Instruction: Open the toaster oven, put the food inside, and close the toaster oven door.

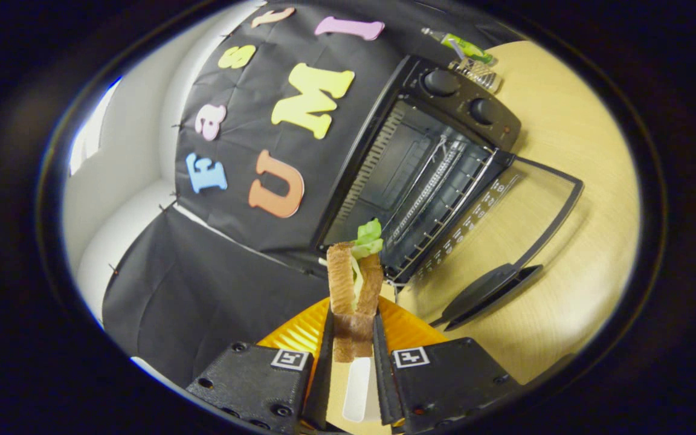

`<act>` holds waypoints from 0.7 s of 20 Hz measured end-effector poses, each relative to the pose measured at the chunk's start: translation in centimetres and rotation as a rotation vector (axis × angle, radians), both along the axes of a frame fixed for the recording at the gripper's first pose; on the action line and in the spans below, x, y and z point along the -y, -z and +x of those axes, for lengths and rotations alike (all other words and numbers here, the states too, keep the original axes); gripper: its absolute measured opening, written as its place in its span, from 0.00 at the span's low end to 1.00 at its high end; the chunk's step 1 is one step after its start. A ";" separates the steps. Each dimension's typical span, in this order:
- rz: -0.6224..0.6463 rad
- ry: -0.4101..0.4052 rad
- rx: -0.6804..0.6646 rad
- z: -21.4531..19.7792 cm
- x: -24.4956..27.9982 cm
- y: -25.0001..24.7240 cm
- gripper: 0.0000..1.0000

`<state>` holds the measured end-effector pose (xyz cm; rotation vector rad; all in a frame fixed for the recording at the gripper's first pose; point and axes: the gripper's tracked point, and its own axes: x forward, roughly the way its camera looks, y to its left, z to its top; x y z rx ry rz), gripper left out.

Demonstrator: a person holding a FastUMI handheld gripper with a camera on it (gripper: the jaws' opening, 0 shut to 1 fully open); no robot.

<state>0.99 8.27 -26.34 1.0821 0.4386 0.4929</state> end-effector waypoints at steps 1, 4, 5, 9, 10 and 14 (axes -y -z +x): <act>0.021 0.049 0.003 1.0 0.6 -0.1 0.37; 0.071 0.198 -0.017 4.5 3.3 0.3 0.37; 0.088 0.234 -0.032 5.6 3.9 0.9 0.37; 0.125 0.330 -0.092 10.6 4.9 1.9 0.37; 0.111 0.332 -0.096 11.7 4.7 2.0 0.37; 0.027 0.349 -0.093 14.8 3.4 1.9 0.38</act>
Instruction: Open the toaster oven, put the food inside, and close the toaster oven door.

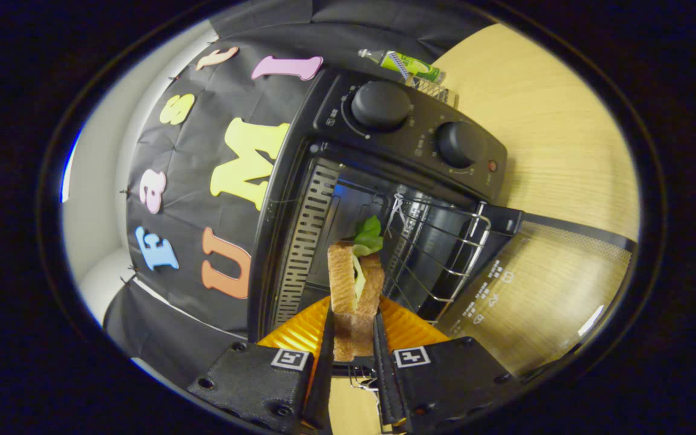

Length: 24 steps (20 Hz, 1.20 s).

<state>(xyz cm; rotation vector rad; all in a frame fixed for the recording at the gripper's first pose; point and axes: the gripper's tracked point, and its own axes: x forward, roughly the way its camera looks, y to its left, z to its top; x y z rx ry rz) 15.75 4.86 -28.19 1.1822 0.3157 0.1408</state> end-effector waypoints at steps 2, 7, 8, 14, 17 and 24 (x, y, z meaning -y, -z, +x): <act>-0.011 0.007 -0.019 1.8 -0.2 0.3 0.38; 0.002 0.026 -0.052 4.7 -0.6 0.2 0.38; -0.002 0.018 -0.062 5.4 -1.0 0.1 0.38; -0.038 -0.032 -0.122 4.8 -1.7 1.1 0.41; -0.218 -0.033 -0.130 4.3 -1.5 1.3 0.47; -0.714 -0.172 -0.011 3.2 -4.6 1.3 0.90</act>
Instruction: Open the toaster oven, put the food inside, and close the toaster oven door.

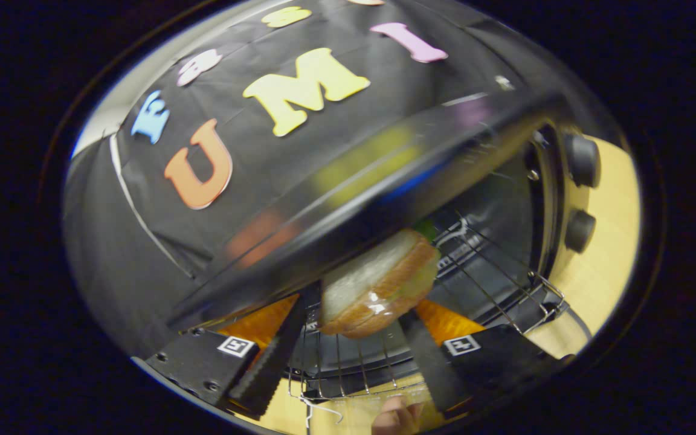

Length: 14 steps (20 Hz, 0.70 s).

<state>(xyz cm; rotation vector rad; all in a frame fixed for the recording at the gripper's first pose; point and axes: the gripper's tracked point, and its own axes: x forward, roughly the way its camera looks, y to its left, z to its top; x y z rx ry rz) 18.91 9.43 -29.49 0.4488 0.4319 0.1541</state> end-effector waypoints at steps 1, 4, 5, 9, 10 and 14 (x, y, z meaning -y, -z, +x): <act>-0.071 -0.007 0.003 -0.2 0.4 -0.1 0.97; -0.170 -0.005 0.006 -1.1 0.9 0.5 1.00; -0.217 -0.004 -0.008 -1.8 1.2 0.8 1.00; -0.430 -0.034 -0.029 -3.9 2.2 1.5 1.00; -0.497 -0.049 -0.067 -4.6 2.2 2.1 1.00; -0.585 -0.094 -0.037 -6.4 2.7 0.4 1.00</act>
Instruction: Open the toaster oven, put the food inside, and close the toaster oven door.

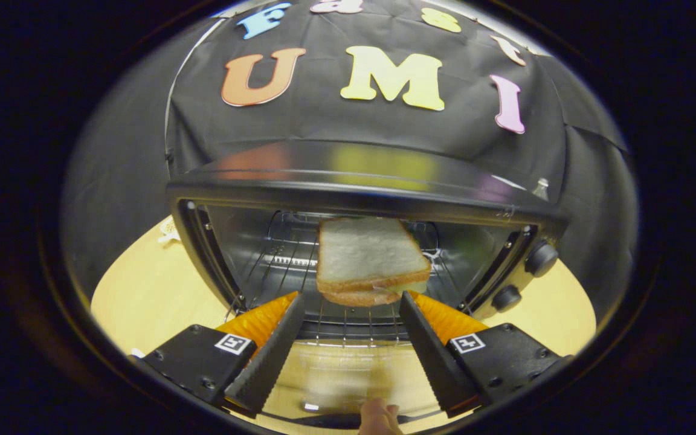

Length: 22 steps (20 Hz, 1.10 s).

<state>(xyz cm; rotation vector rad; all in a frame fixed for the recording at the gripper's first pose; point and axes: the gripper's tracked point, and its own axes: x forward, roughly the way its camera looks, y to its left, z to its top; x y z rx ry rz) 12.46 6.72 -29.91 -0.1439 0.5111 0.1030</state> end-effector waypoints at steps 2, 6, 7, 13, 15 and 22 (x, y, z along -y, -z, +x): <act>0.024 -0.008 -0.033 -1.8 -0.1 -0.1 1.00; 0.023 -0.030 -0.036 -6.1 -0.3 -0.4 1.00; 0.017 -0.033 -0.034 -7.2 -0.2 0.0 1.00; 0.024 0.013 0.015 -12.7 1.9 3.3 1.00; 0.019 0.048 0.047 -13.6 2.8 3.5 1.00; 0.050 0.077 -0.015 -15.0 4.0 6.7 1.00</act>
